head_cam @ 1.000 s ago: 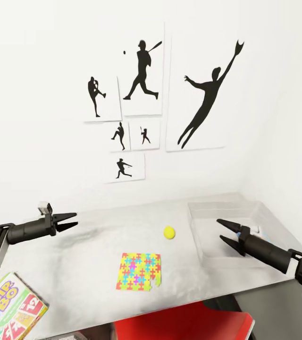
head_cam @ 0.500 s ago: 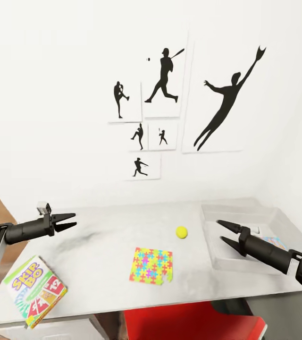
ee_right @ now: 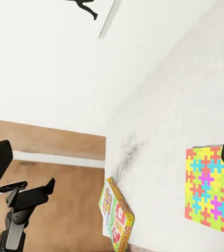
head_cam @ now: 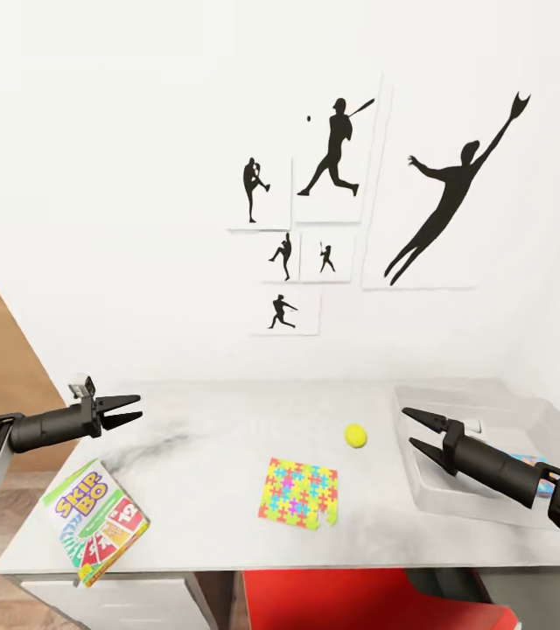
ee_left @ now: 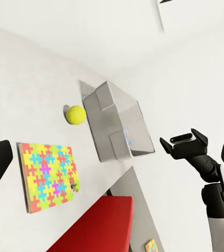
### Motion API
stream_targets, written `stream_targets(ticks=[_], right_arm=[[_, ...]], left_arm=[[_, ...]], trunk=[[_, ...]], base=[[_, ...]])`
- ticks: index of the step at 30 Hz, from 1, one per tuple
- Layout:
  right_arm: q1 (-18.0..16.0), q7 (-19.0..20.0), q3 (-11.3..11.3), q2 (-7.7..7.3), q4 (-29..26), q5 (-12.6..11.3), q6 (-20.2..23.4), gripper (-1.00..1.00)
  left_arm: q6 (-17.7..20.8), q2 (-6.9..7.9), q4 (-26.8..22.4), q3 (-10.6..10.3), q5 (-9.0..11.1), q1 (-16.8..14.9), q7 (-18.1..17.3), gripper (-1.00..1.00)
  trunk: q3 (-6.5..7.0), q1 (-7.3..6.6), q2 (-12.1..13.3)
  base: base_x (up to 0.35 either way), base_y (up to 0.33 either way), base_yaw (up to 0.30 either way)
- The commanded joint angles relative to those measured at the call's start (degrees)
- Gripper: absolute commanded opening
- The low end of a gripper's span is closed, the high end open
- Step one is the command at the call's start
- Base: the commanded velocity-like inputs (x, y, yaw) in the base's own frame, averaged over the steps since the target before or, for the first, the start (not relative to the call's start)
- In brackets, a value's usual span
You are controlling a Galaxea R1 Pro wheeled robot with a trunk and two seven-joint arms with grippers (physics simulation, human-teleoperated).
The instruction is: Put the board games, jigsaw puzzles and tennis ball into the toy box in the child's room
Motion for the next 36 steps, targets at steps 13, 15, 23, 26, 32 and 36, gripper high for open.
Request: stream_targets(ticks=[13, 15, 23, 26, 32, 36], right_arm=[[-0.06, -0.21, -0.19, -0.02, -0.03, -0.30, 0.24, 1.00], [-0.06, -0.21, -0.20, -0.03, -0.03, -0.30, 0.24, 1.00], [-0.06, -0.21, -0.15, 0.01, -0.04, -0.29, 0.24, 1.00], [-0.06, -0.21, -0.14, 0.01, -0.05, -0.29, 0.24, 1.00], [-0.06, -0.21, -0.14, 0.01, -0.03, -0.29, 0.24, 1.00], [-0.06, -0.21, -0.08, 0.01, -0.04, -0.29, 0.24, 1.00]], left_arm=[[0.58, -0.01, -0.08, -0.39, -0.09, -0.05, -0.23, 1.00], [0.59, -0.01, -0.09, -0.41, -0.09, -0.05, -0.23, 1.00], [0.55, 0.10, -0.10, -0.11, 0.13, 0.04, -0.23, 1.00], [0.51, 0.15, -0.10, -0.03, 0.10, 0.10, -0.23, 1.00], [0.52, 0.21, -0.10, 0.06, -0.05, 0.12, -0.23, 1.00], [0.37, 0.23, -0.09, 0.08, -0.07, 0.13, -0.23, 1.00]], trunk=[[-0.09, 0.04, -0.12], [-0.09, 0.04, -0.12], [-0.09, 0.04, -0.12], [-0.09, 0.04, -0.12], [-0.09, 0.04, -0.12], [-0.09, 0.04, -0.12]], base=[[-0.061, 0.013, 0.008], [-0.053, 0.015, 0.000], [-0.010, 0.003, 0.000], [-0.006, 0.000, 0.000], [-0.125, 0.000, 0.000], [-0.133, 0.000, 0.000]])
